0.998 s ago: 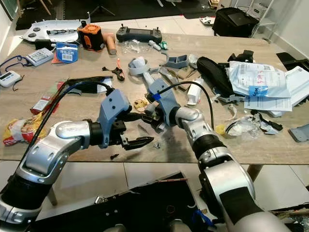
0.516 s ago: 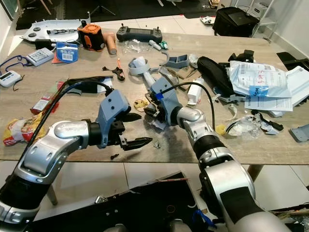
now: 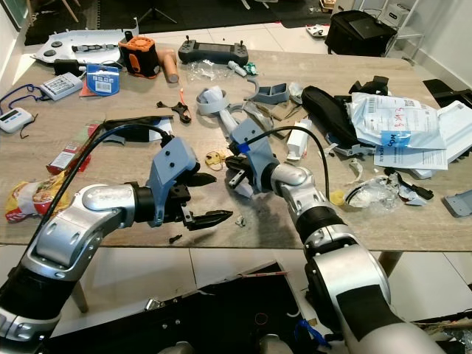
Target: Picking trash to rubbish bin
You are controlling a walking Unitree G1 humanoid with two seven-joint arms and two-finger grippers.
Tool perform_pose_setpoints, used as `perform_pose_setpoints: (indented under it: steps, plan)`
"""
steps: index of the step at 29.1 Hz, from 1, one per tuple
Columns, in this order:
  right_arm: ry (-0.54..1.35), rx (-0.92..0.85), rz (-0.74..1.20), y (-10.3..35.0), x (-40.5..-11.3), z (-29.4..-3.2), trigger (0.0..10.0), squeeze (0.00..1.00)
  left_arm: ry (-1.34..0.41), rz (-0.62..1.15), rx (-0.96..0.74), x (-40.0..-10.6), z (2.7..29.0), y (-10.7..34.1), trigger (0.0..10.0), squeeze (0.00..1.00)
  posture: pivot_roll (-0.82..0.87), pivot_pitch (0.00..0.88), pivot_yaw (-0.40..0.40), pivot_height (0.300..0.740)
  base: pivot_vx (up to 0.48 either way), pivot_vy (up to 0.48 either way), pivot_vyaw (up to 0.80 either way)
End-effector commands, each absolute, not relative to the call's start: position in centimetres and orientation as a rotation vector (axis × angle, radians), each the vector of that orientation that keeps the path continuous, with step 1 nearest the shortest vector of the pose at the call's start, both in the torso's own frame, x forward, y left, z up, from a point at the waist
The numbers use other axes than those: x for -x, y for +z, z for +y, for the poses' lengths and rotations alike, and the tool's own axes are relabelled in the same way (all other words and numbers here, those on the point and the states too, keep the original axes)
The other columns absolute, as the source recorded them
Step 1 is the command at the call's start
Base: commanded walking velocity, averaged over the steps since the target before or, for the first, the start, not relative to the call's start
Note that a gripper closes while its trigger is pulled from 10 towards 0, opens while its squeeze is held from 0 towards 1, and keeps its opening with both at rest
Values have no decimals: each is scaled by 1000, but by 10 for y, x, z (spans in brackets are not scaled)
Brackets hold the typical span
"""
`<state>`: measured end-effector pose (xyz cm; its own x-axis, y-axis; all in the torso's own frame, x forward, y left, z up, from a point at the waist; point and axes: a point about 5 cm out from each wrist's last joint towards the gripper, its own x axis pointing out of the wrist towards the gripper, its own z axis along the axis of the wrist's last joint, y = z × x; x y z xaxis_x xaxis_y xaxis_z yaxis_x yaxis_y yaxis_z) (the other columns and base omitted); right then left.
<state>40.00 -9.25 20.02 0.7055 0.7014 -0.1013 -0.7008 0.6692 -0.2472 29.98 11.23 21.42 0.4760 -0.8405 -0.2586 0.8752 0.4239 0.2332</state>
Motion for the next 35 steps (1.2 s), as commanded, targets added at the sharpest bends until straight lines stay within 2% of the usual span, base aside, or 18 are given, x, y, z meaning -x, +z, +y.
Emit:
perform_pose_setpoints:
  steps: [1,2,5,8,9,10,13,14,19,21,24,28,32,35]
  plan:
    - [747,194,-77,221,-405,-101,0,0,-1031,66,-333,-301,112,218,10000,0,145,194,-22,740,0,0,0]
    - [747,194,-77,221,-405,-101,0,0,-1031,66,-333,-301,112,218,10000,0,145,194,-22,740,0,0,0]
    - [614,31,-245,256,-408,-122,0,0,-806,-38,-240,-312,117,228,10000,0,142,180,-22,740,0,0,0]
    - [520,-76,-342,267,-401,-135,0,0,-692,-38,-172,-311,117,221,10000,0,132,158,-19,740,0,0,0]
    - [509,-68,-349,265,-398,-136,2784,0,-679,-26,-158,-310,115,217,10000,0,129,146,-9,740,0,0,0]
    - [513,-27,-339,259,-395,-134,9804,0,-671,-18,-158,-310,113,214,10000,0,129,148,-10,740,0,0,0]
    - [540,59,-274,241,-394,-127,10000,43,-675,-9,-178,-311,110,213,10000,0,140,153,-25,740,0,0,0]
    - [541,58,-259,237,-395,-126,10000,1000,-670,-8,-184,-312,111,214,10000,0,148,154,-32,740,0,0,0]
    - [554,46,-226,230,-397,-125,10000,1000,-660,13,-243,-312,118,213,10000,0,164,146,-44,740,0,0,0]
    - [573,85,-185,226,-401,-123,10000,1000,-673,35,-334,-310,131,211,10000,0,177,141,-44,740,0,0,0]
    - [592,112,-154,223,-401,-119,10000,1000,-651,33,-361,-311,141,213,10000,0,170,151,-45,740,0,0,0]
    - [639,151,-116,218,-401,-112,10000,1000,-658,46,-412,-311,146,212,10000,0,174,158,-71,740,0,0,0]
    - [723,212,-57,211,-402,-103,10000,1000,-692,71,-534,-309,149,208,10000,0,186,181,-87,740,0,0,0]
    - [732,250,-34,211,-403,-99,10000,1000,-685,76,-528,-308,151,211,10000,0,183,202,-91,740,0,0,0]
